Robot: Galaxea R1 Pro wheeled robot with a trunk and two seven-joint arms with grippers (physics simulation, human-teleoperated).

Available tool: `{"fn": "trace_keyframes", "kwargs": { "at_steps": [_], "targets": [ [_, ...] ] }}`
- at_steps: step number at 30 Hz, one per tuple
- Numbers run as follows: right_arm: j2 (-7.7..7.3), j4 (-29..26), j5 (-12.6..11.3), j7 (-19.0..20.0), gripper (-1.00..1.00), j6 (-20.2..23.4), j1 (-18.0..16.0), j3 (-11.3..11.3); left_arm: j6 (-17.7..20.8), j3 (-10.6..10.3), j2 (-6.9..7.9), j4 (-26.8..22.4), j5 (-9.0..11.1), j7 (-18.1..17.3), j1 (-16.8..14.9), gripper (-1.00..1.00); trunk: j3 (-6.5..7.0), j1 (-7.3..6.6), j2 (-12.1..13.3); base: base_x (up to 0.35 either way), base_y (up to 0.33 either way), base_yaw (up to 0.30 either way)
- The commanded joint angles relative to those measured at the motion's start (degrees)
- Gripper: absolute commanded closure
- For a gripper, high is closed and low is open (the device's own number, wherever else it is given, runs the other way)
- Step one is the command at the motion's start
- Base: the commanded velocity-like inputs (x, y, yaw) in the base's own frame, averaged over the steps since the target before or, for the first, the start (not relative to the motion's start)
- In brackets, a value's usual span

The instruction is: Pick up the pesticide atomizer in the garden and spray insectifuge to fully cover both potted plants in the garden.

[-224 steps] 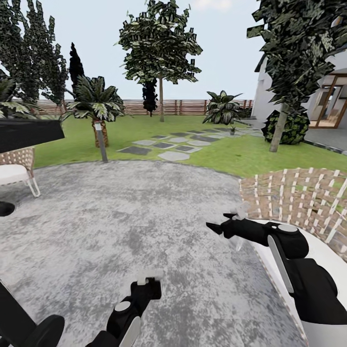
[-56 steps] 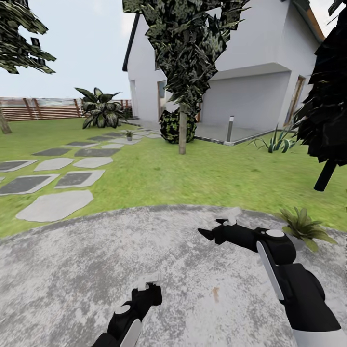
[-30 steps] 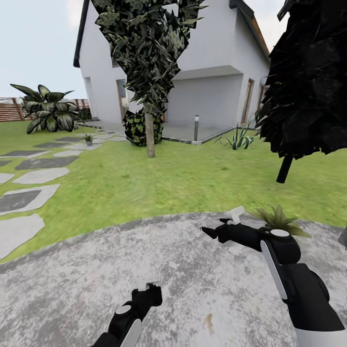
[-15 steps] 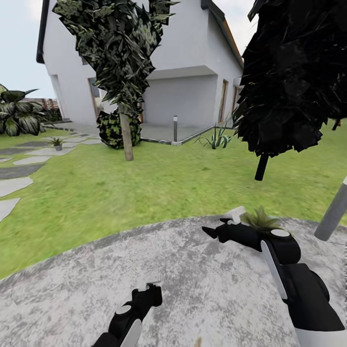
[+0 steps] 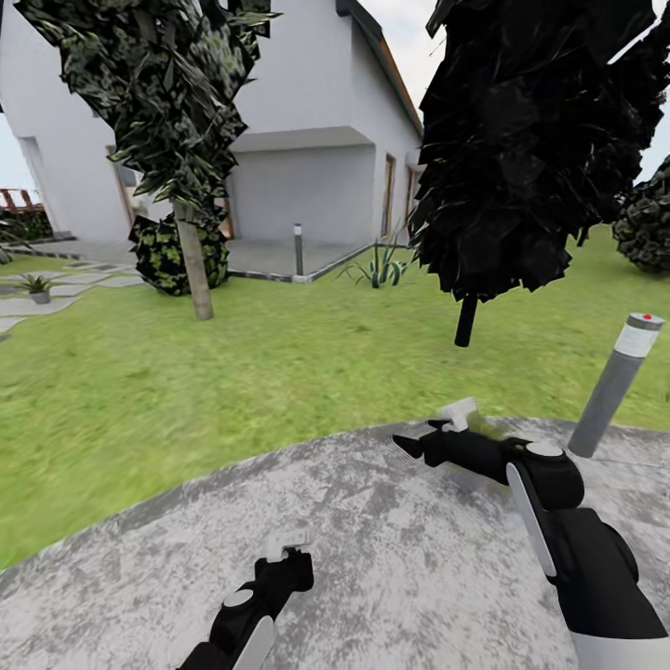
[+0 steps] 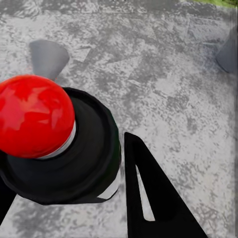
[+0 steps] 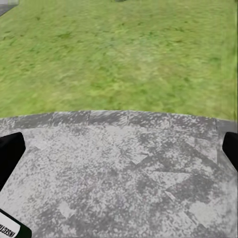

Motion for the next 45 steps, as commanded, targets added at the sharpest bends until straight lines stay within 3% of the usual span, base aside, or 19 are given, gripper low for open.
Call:
{"fn": "trace_keyframes", "kwargs": {
  "at_steps": [1, 14, 18, 24, 26, 29, 30, 31, 40, 45],
  "targets": [
    [0.00, 0.0, 0.1, 0.2, -1.00, 0.3, -0.1, 0.0, 0.2, -0.1, 0.02, -0.1, 0.5, 0.5, 0.0, 1.00, -0.06, 0.02, 0.0, 0.339, -0.056, -0.256],
    [-0.21, 0.0, 0.0, 0.4, -1.00, 1.3, -0.1, 0.1, 0.2, -0.1, -0.05, 0.9, 0.7, 0.0, -0.1, 1.00, -0.06, 0.02, 0.0, 0.339, -0.068, -0.248],
    [-0.22, 0.0, -0.2, 0.5, -1.00, 5.0, -0.2, 0.4, 0.4, 0.0, 0.16, 1.1, 0.5, -6.4, -0.2, 1.00, -0.06, 0.02, 0.0, 0.339, -0.015, -0.220],
    [-0.53, 0.1, -0.2, 2.8, -1.00, 9.2, -0.4, 0.7, 0.8, 2.2, 0.53, 1.0, 0.5, -14.7, -0.4, 1.00, -0.06, 0.02, 0.0, 0.339, -0.002, -0.053],
    [-1.53, 0.1, 0.0, 5.2, -1.00, 9.6, -0.4, 0.8, 5.5, 4.4, 1.56, 0.8, 0.5, -21.7, -2.9, 1.00, -0.06, 0.02, 0.0, 0.339, 0.000, -0.009],
    [-2.74, 0.1, 0.1, 7.7, -1.00, 9.8, -0.5, 0.9, 9.3, 5.6, 3.40, 1.2, 0.3, -29.5, -6.0, 1.00, -0.06, 0.02, 0.0, 0.339, 0.000, -0.003],
    [-3.13, 0.1, 0.0, 9.5, -1.00, 9.8, -0.5, 1.0, 10.8, 5.9, 5.56, 2.7, 0.5, -36.1, -7.7, 1.00, -0.06, 0.02, 0.0, 0.339, 0.000, 0.000],
    [-3.20, 0.1, 0.0, 10.4, -1.00, 9.8, -0.4, 1.1, 11.5, 6.0, 6.11, 3.1, 0.4, -39.2, -8.6, 1.00, -0.06, 0.02, 0.0, 0.339, 0.000, 0.000],
    [-3.35, 0.1, 0.1, 13.0, -1.00, 12.7, -1.0, 2.3, 13.5, 6.0, 7.03, 6.7, 0.5, -50.3, -11.8, 1.00, -0.06, 0.02, 0.0, 0.339, 0.000, 0.000],
    [-3.36, 0.1, 0.2, 13.1, -1.00, 12.7, -1.1, 2.4, 14.5, 6.1, 7.32, 7.0, 0.5, -52.2, -12.0, 1.00, -0.06, 0.02, 0.0, 0.206, 0.000, 0.000]
  ]
}}
